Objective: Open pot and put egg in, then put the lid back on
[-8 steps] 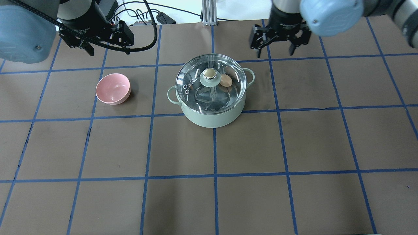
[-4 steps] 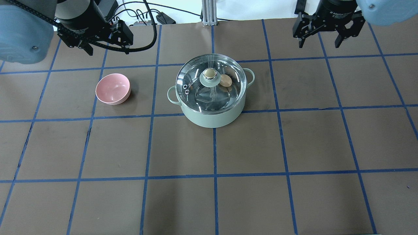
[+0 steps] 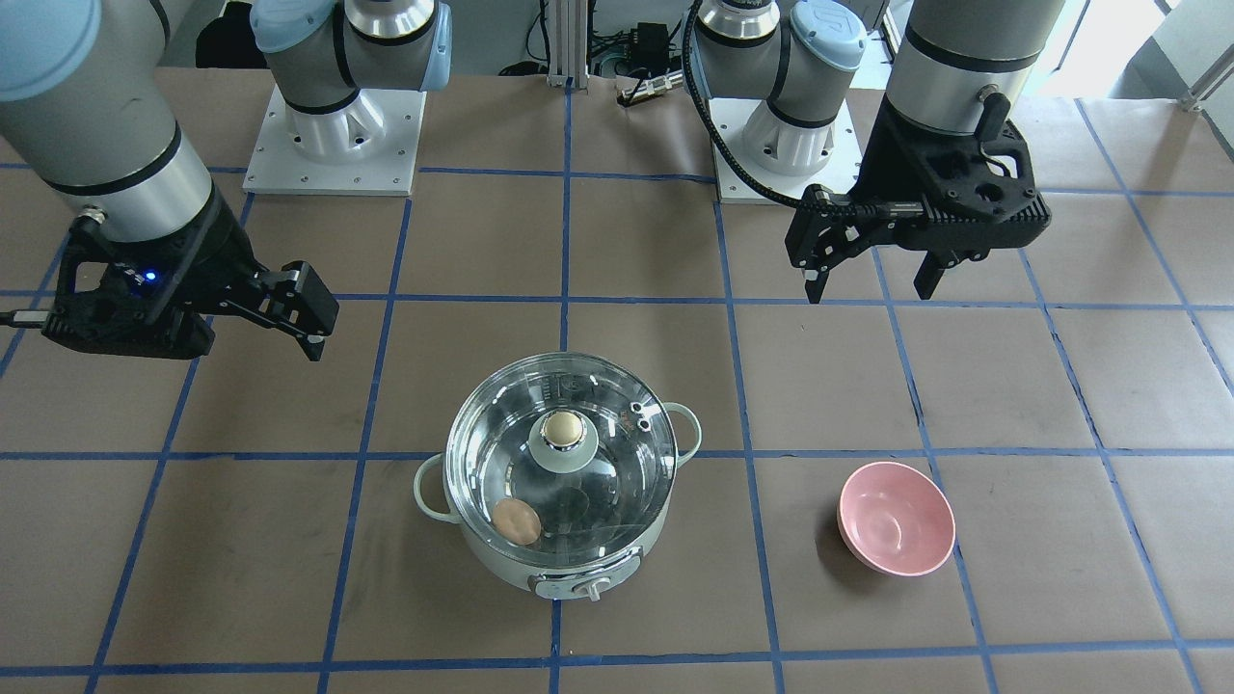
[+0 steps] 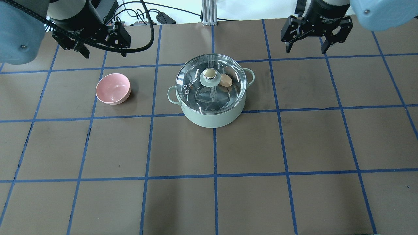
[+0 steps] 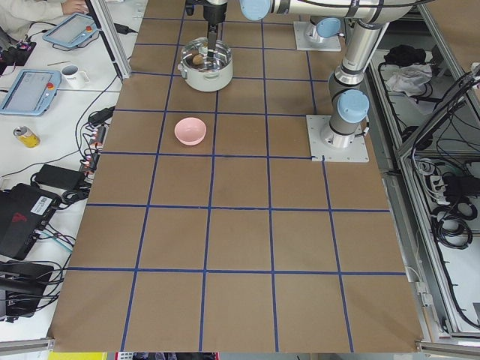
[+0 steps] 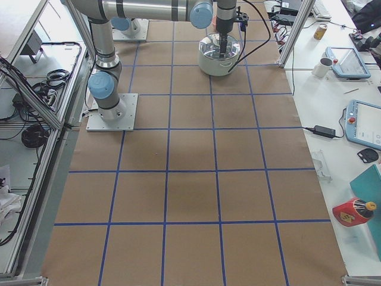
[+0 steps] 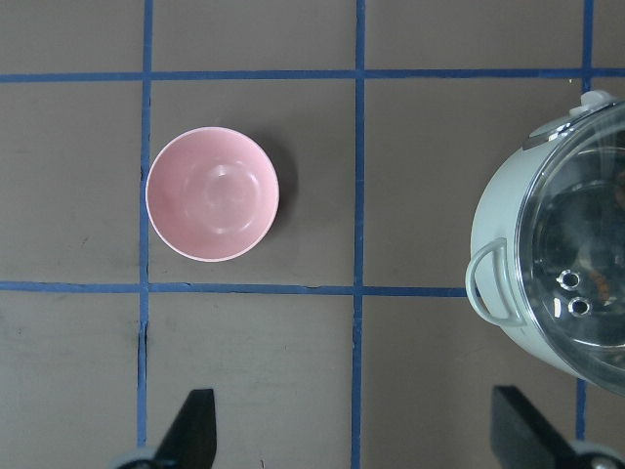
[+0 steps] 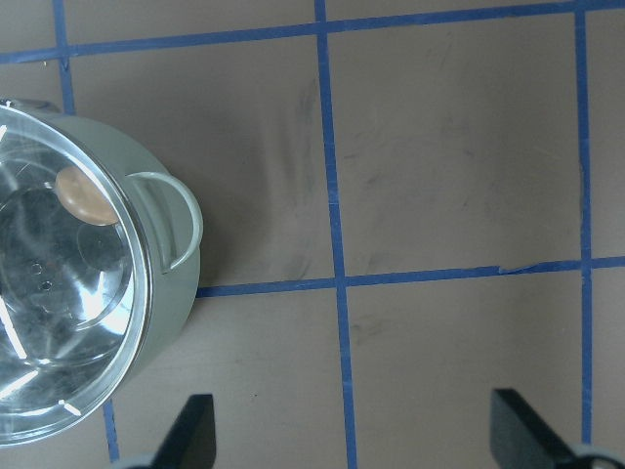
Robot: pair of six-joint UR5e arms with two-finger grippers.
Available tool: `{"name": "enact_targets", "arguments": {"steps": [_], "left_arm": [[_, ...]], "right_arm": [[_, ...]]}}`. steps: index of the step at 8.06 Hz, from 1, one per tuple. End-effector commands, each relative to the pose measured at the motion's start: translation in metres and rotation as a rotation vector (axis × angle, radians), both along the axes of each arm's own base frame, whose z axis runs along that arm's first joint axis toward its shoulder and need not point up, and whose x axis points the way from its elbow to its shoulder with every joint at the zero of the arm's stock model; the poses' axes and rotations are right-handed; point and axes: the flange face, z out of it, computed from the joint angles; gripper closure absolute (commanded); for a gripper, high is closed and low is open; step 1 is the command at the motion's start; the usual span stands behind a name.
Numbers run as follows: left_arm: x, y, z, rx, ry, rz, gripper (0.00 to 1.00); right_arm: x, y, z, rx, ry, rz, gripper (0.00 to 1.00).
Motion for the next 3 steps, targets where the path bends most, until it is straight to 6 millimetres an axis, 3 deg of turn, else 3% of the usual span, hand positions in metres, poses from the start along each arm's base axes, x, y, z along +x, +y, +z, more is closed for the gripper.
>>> {"name": "enact_targets", "arguments": {"steps": [1, 3], "left_arm": [[0.000, 0.020, 0.011, 0.055, 0.001, 0.000, 0.00], [0.000, 0.032, 0.014, 0.092, 0.005, 0.001, 0.00]], "right_arm": [[0.009, 0.002, -0.005, 0.006, -0.004, 0.013, 0.00], [0.010, 0.000, -0.002, -0.023, -0.001, 0.019, 0.00]]}}
